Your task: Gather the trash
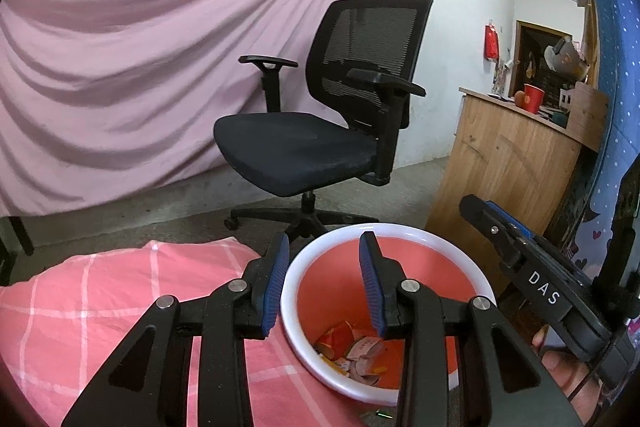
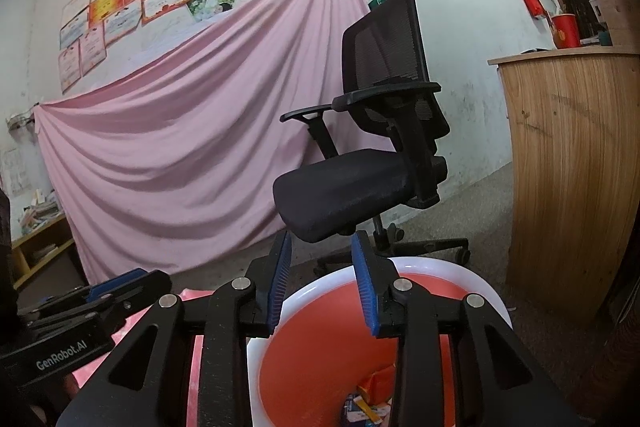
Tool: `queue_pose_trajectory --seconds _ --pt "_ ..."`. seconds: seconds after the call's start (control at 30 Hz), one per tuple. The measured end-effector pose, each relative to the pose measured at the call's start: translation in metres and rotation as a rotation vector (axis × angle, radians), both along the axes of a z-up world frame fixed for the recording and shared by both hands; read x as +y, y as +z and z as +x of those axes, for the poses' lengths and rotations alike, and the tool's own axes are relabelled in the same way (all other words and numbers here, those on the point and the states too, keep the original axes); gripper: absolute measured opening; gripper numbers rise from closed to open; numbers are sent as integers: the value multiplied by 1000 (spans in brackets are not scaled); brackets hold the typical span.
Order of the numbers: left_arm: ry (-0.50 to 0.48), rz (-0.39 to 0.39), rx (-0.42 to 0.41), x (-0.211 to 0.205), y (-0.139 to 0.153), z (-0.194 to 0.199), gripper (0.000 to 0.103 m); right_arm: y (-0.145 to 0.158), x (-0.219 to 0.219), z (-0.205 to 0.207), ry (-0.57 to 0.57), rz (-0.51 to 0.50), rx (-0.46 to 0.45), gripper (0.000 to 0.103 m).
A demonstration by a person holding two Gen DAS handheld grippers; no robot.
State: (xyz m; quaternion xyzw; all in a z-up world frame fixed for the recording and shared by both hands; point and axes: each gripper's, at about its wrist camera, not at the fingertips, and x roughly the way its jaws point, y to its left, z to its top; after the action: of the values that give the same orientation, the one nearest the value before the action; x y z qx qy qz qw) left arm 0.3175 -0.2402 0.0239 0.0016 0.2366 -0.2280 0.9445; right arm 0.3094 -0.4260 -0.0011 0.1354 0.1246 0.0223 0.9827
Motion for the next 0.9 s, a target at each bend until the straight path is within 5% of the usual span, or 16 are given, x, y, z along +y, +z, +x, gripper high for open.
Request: queue_pose_trajectory --seconds 0.33,0.7,0.83,0.9 --pt "81 -5 -22 47 16 -26 41 6 18 -14 17 -46 -27 41" --pt "184 -50 -2 110 9 -78 59 8 41 -60 3 -92 -52 68" --pt "222 -63 -11 133 5 -104 81 7 54 -82 12 -103 -67 79" --pt "235 -70 -31 143 3 -120 84 6 60 -94 21 -110 -79 85"
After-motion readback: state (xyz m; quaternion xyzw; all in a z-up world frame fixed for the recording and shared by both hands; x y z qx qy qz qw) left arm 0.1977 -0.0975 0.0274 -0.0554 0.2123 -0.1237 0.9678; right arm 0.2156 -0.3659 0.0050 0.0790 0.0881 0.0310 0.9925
